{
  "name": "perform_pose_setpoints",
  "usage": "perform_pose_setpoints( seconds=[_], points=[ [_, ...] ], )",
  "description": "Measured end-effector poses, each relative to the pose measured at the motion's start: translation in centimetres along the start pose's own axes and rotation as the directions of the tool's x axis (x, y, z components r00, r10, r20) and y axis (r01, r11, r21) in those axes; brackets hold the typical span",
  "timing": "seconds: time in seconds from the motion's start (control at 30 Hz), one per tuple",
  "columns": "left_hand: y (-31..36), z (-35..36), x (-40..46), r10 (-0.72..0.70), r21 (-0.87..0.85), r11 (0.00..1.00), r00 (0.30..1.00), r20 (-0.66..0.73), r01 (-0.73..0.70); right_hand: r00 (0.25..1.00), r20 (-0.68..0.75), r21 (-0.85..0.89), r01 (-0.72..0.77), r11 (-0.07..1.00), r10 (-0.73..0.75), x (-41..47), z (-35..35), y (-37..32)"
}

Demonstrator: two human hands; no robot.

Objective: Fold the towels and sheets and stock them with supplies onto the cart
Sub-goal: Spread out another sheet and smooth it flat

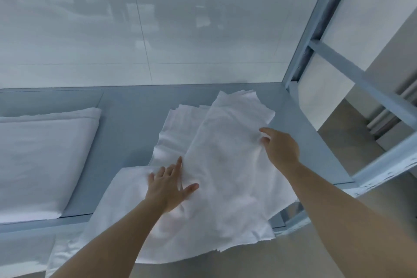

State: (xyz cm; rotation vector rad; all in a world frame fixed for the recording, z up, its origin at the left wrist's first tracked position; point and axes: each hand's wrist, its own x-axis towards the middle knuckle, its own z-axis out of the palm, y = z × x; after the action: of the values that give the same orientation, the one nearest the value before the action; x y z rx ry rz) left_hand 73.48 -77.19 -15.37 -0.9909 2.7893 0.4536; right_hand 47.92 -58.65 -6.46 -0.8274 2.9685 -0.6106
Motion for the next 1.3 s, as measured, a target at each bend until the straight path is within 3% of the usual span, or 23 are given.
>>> perform_pose_setpoints(
  seconds=[0.33, 0.53, 0.63, 0.7, 0.83, 0.93, 1.03, 1.2, 1.3],
  points=[
    [0.7, 0.3, -0.7, -0.012, 0.087, 0.996, 0.999, 0.03, 0.009, 0.933, 0.059, -0.063, -0.351, 0.934, 0.355, -12.0, 0.9, 11.6],
    [1.6, 0.0, 0.2, -0.04, 0.166, 0.985, 0.999, 0.0, 0.04, 0.91, 0.132, -0.116, -0.379, 0.918, 0.393, -13.7, 2.9, 12.5],
    [2.7, -0.6, 1.7, -0.006, 0.144, 0.989, 0.996, -0.084, 0.018, 0.932, 0.099, -0.173, -0.328, 0.929, 0.348, -12.0, 3.8, 11.2],
    [3.3, -0.9, 3.2, 0.027, 0.099, 0.995, 0.995, -0.094, -0.018, 0.956, 0.047, -0.115, -0.284, 0.952, 0.29, -10.1, 4.2, 9.8],
    [4.5, -1.3, 7.5, 0.059, 0.007, 0.998, 0.998, 0.011, -0.059, 0.998, 0.053, -0.052, -0.032, 0.998, 0.035, -4.3, 5.7, 5.1],
    [4.6, -1.1, 10.0, 0.027, -0.027, 0.999, 0.991, 0.131, -0.023, 0.988, 0.144, -0.026, 0.057, 0.998, -0.052, -0.4, 7.5, 1.4],
    [3.7, -0.3, 10.8, -0.035, 0.015, 0.999, 0.975, 0.219, 0.033, 0.954, 0.281, -0.044, 0.125, 0.991, -0.108, 1.8, 9.2, -0.8],
    [2.7, 0.2, 10.8, -0.06, 0.066, 0.997, 0.969, 0.24, 0.045, 0.818, 0.461, -0.267, 0.497, 0.826, -0.344, 4.4, 10.4, -3.6],
    [2.3, 0.3, 10.2, -0.079, 0.065, 0.996, 0.968, 0.24, 0.065, 0.765, 0.542, -0.208, 0.523, 0.827, -0.347, 5.0, 10.4, -5.1]
  ],
)
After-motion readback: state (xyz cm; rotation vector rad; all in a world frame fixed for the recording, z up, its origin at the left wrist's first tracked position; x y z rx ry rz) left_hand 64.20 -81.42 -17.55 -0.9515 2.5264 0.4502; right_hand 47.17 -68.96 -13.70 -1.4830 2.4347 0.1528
